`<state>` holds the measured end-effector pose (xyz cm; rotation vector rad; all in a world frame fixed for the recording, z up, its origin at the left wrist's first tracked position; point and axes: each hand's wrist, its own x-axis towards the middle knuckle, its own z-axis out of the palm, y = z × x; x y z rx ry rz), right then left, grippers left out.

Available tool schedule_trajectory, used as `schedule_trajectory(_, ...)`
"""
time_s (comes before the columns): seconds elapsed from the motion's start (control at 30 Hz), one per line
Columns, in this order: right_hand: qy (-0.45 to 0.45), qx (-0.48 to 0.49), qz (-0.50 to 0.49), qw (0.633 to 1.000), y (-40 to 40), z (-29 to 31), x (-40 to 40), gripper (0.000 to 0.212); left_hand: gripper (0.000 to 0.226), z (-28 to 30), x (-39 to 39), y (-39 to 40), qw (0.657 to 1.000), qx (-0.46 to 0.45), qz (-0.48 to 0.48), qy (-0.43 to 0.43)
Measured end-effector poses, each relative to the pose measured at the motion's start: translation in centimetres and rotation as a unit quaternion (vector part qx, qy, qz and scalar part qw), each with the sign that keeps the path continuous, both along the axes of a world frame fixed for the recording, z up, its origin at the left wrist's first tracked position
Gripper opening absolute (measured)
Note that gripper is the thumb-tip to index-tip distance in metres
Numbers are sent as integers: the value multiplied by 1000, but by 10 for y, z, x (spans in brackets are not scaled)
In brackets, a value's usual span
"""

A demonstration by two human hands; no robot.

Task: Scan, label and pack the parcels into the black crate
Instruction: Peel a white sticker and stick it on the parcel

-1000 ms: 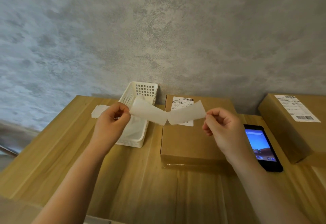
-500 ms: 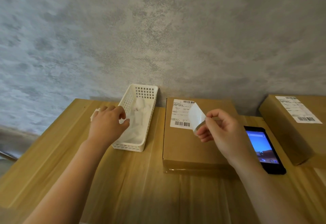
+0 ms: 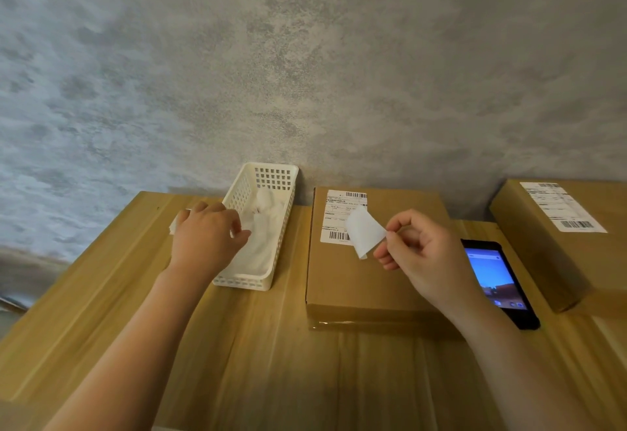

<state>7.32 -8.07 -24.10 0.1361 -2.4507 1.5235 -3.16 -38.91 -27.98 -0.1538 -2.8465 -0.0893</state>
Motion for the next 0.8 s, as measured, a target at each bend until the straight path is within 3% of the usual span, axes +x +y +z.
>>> schedule_trajectory(0.17,15,16,3,1000,12,-5,4,2,14,0,5,5,999,30,-21,6)
schedule_trajectory(0.33,39,15,14,999,21,-3,8,5,8,21,26,35,980,162,-106,34)
schedule_trajectory(0.5,44,14,78,996,27,6,13,9,11,52,54,88,914,351,-177,-95)
schedule_trajectory(0.7,89,66,148,983,37,17,21,8,31,64,58,117,822,473,-171,-266)
schedule_trajectory(0.8,101,108,160,976,41,19,24,12,28,62,55,117,789,510,-155,-306)
